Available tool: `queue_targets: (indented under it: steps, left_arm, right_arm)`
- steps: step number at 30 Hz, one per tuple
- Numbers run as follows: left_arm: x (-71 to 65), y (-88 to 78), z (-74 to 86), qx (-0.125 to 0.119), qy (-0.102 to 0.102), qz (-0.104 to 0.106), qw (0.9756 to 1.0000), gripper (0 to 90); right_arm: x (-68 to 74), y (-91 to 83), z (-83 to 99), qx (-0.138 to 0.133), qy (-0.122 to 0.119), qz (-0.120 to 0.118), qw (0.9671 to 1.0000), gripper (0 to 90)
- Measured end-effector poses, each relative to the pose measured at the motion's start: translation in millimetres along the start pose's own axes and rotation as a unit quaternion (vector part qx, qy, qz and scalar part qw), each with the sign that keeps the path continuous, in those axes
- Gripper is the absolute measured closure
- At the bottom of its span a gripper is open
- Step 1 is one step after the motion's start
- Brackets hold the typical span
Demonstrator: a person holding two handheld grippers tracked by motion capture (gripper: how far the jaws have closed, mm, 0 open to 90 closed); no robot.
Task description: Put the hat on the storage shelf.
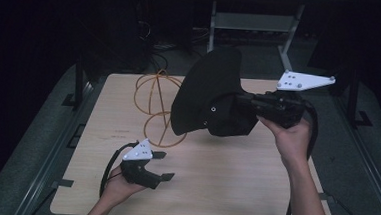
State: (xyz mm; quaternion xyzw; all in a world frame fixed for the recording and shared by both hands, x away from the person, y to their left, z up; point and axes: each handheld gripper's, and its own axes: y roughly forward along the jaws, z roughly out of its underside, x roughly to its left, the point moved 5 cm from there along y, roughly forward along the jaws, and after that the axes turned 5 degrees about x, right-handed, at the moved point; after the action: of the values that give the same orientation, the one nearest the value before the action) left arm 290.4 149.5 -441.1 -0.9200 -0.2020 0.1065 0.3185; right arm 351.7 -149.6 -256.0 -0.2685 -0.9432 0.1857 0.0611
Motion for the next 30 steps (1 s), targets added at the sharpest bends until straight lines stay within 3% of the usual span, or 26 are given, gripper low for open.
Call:
queue_targets:
  steps: [30]
  left_arm:
    - [2.1,-3.3,0.4,-0.003,0.001,0.000,1.0000,23.1]
  right_arm:
    - [1.3,41.6,-47.6,-0.004,-0.012,-0.016,0.9998,88.2]
